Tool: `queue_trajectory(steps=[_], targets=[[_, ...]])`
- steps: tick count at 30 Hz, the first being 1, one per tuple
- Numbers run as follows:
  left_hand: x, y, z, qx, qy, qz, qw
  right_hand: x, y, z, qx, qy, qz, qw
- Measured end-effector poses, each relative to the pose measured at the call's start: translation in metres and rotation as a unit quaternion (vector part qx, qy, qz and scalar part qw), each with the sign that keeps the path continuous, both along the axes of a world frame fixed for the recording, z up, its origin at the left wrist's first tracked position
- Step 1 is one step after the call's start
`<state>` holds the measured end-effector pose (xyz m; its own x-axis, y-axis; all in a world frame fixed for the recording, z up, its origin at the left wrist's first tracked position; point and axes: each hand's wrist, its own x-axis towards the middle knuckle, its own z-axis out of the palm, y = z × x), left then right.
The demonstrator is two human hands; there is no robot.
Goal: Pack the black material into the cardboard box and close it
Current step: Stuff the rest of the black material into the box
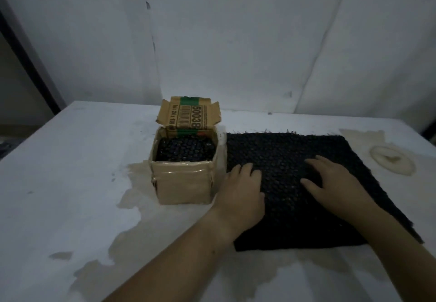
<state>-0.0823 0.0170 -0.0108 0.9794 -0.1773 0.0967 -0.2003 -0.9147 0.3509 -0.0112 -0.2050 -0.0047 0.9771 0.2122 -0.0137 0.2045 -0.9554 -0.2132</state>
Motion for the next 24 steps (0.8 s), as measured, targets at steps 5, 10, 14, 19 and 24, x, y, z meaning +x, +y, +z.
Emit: queue_trajectory(steps=[5, 10, 14, 19, 24], targets=[[0.008, -0.005, -0.028, -0.022, -0.037, 0.042, 0.998, -0.005, -0.017, -0.024, 0.032, -0.057, 0.0, 0.998], [0.006, -0.007, -0.022, -0.048, -0.078, 0.027, 0.995, -0.008, -0.021, -0.021, 0.051, -0.12, 0.028, 0.991], [0.001, -0.005, 0.008, -0.099, -0.142, 0.003, 0.985, -0.02, -0.018, 0.003, 0.144, -0.123, 0.022, 0.982], [-0.004, 0.013, 0.08, -0.087, -0.245, -0.015, 0.966, -0.038, 0.008, 0.04, 0.305, -0.132, -0.005, 0.943], [-0.013, 0.053, 0.159, -0.054, -0.301, -0.026, 0.952, -0.045, 0.05, 0.09, 0.415, -0.193, 0.007, 0.889]])
